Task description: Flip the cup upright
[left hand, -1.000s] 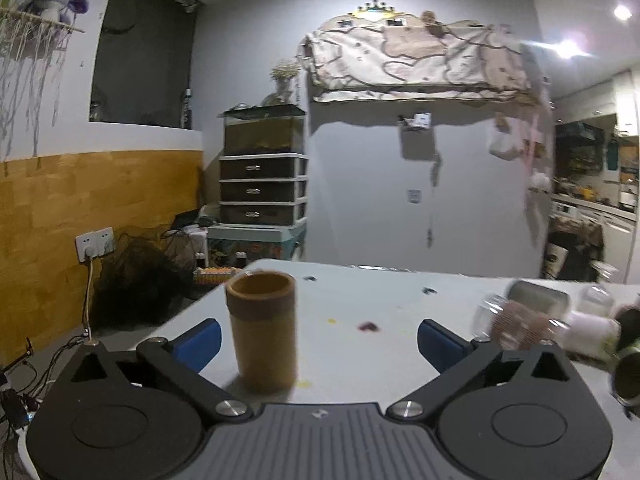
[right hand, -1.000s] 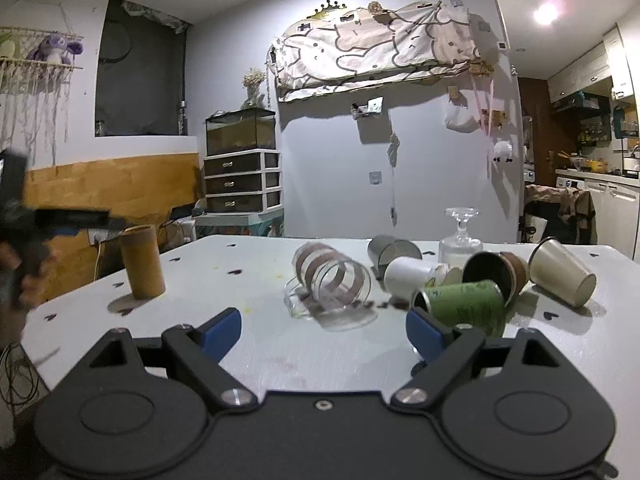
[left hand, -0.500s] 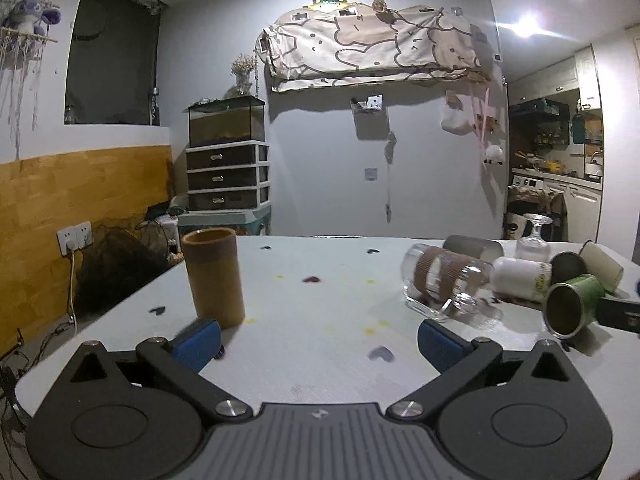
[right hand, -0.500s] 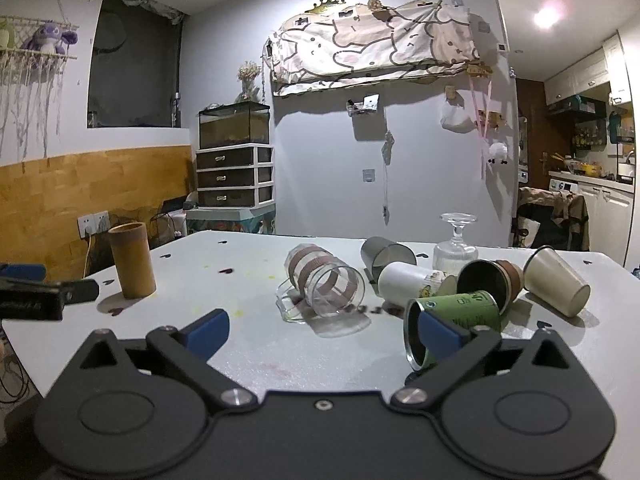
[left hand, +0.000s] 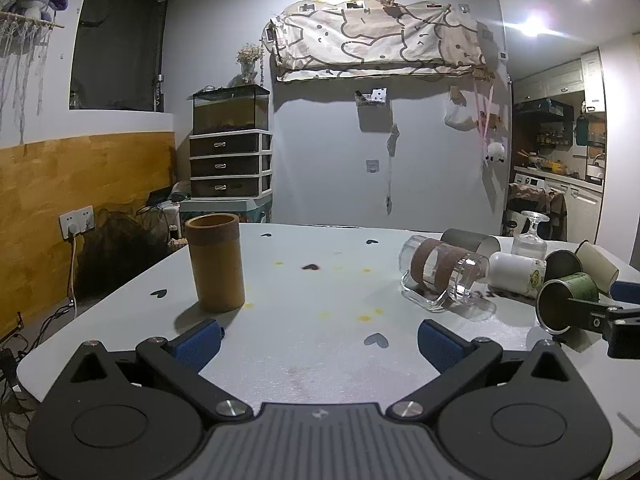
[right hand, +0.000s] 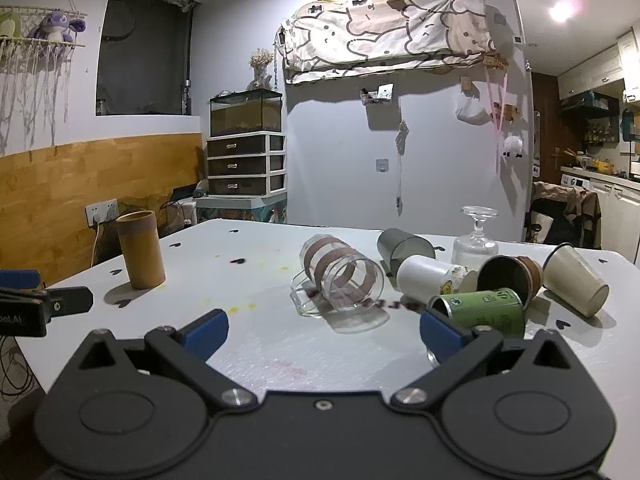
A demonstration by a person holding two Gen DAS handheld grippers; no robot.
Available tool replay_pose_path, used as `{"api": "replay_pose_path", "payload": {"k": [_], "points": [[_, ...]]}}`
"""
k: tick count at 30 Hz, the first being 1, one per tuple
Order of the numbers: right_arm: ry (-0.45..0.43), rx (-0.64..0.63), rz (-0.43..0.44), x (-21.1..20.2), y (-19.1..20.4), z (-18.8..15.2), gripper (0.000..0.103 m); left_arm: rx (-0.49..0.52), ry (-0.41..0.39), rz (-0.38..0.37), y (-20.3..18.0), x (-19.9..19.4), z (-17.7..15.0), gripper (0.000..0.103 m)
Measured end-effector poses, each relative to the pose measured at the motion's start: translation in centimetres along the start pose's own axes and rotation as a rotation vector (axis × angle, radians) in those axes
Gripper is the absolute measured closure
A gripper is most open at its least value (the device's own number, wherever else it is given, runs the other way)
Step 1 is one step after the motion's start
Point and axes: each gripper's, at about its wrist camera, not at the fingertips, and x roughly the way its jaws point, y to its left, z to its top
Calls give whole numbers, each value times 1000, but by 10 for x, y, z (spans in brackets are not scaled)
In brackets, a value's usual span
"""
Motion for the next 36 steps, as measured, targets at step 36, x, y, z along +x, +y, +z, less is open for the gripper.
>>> {"api": "replay_pose_path", "payload": {"k": [36], "points": [[0,-10,7,0,4,2,0,-10,18,14,3,4,0,0]]}}
